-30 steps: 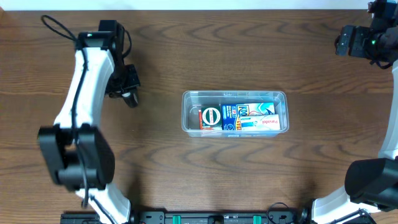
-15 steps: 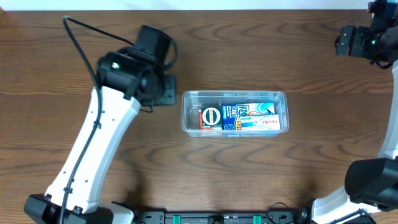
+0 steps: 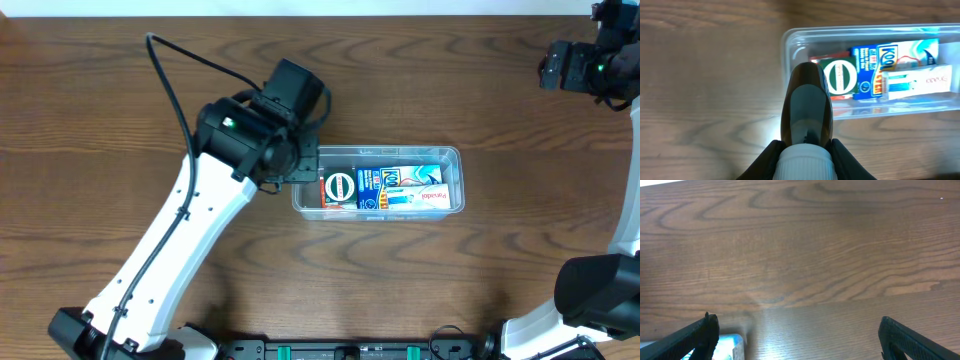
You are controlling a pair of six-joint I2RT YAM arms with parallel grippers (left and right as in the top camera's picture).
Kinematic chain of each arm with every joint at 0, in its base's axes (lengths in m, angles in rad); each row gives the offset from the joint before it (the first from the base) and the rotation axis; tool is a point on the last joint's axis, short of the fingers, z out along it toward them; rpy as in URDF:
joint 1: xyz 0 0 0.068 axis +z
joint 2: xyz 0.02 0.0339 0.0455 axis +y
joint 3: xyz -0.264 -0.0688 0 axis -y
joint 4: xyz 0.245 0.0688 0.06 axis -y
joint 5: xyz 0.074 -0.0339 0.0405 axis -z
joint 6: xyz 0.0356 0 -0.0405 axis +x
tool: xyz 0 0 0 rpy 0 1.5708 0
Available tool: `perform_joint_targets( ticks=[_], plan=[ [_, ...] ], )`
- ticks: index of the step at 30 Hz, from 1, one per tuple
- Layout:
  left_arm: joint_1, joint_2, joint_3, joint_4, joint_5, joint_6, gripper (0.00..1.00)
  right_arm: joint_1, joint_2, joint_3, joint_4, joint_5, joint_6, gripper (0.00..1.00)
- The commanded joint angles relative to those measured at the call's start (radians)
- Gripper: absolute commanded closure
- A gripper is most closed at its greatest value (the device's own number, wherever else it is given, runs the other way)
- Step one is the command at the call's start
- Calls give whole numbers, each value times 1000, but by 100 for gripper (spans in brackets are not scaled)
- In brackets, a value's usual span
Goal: Pack container
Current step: 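Carry the dark bottle over the container and lower it inside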
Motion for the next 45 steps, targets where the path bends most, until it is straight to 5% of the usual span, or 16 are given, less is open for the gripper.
perform_joint_targets(
  ticks=[1, 45],
  plan=[
    [-26, 36, 22, 2, -44, -42, 72, -8, -7, 9, -1, -1, 16, 1],
    [-49, 383, 19, 30, -76, -159, 72, -8, -7, 9, -1, -1, 16, 1]
  ],
)
